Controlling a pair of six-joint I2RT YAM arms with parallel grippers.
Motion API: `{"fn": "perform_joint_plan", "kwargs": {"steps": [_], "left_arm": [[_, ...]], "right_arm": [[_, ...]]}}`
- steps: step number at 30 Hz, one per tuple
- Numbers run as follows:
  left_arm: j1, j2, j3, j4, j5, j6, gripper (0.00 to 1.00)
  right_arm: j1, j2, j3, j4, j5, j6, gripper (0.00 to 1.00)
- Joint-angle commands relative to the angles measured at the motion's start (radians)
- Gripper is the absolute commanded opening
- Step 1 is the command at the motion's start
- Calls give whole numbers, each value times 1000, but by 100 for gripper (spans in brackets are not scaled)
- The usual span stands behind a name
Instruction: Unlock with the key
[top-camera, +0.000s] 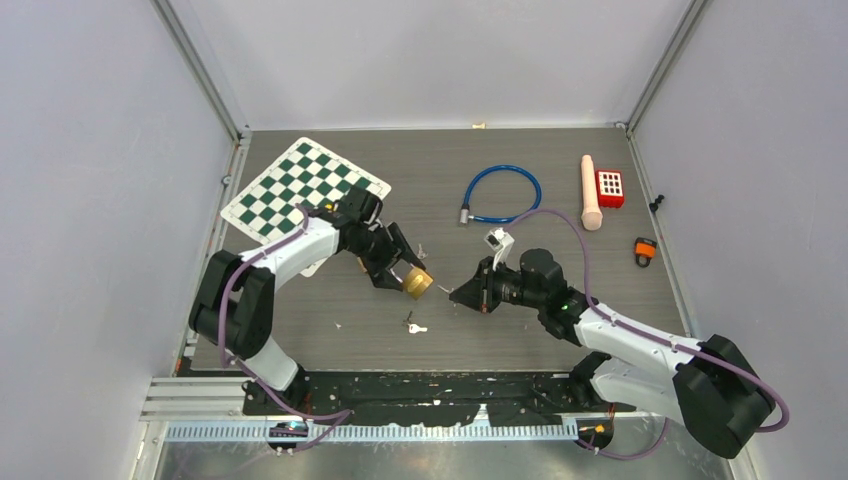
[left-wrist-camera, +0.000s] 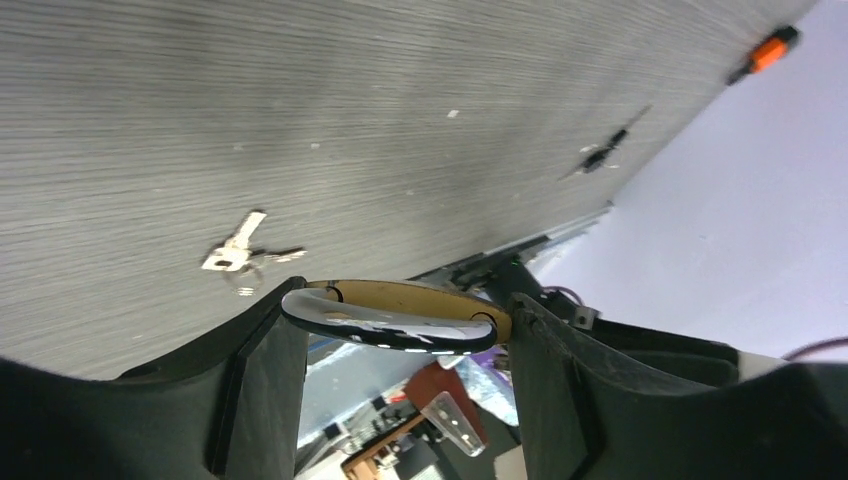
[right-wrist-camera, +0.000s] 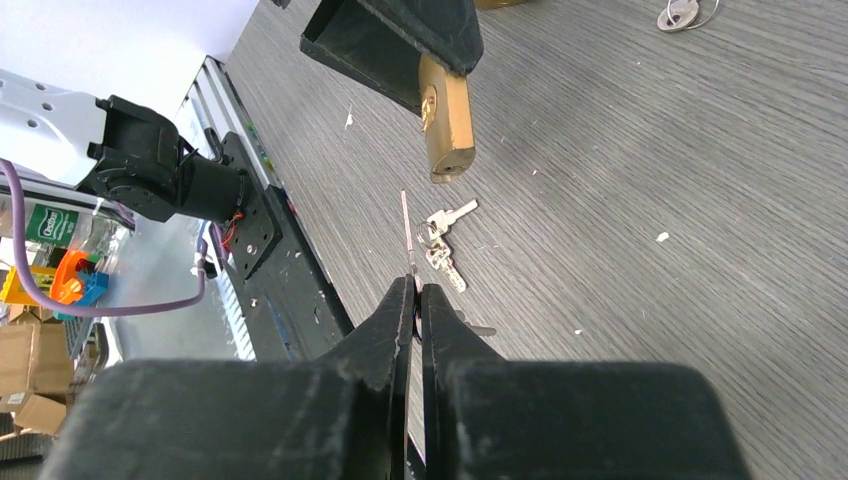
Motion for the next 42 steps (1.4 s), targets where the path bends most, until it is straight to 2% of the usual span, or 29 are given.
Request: {"fn": "perform_joint_plan", "kwargs": {"steps": [1,7,11,18,21,22,23,27,36,42], "left_arm": [[5,-19,59,-121,-85,78,0],[-18,53,98,-200,-294,102,0],[-54,117,134,-202,-395,78,5],[-98,213,158,-177,-475,37,15],[-118,219,154,-178,-512,34,24],[-128,216,151,-176,-526,33,39],[-134,212,148,-173,-538,32,47],[-173,195,128,-166,-602,23,59],[-242,207,114,-173,-719,-5,80],[-284,219,104,-173,-745,-51,81]], "right_arm": [[7,-12,37,33,27,-20,5],[7,-18,25,16,47,-28,5],[7,-20,22,15,49,-28,5],[7,-37,8,7,63,-32,5],[7,-46,2,1,70,-32,5],[7,-47,0,1,71,-32,5],[7,-48,0,1,72,-32,5],[7,-42,4,0,69,-32,5],[7,-49,-1,-1,70,-29,5],[7,-66,-8,-4,75,-26,5]]}}
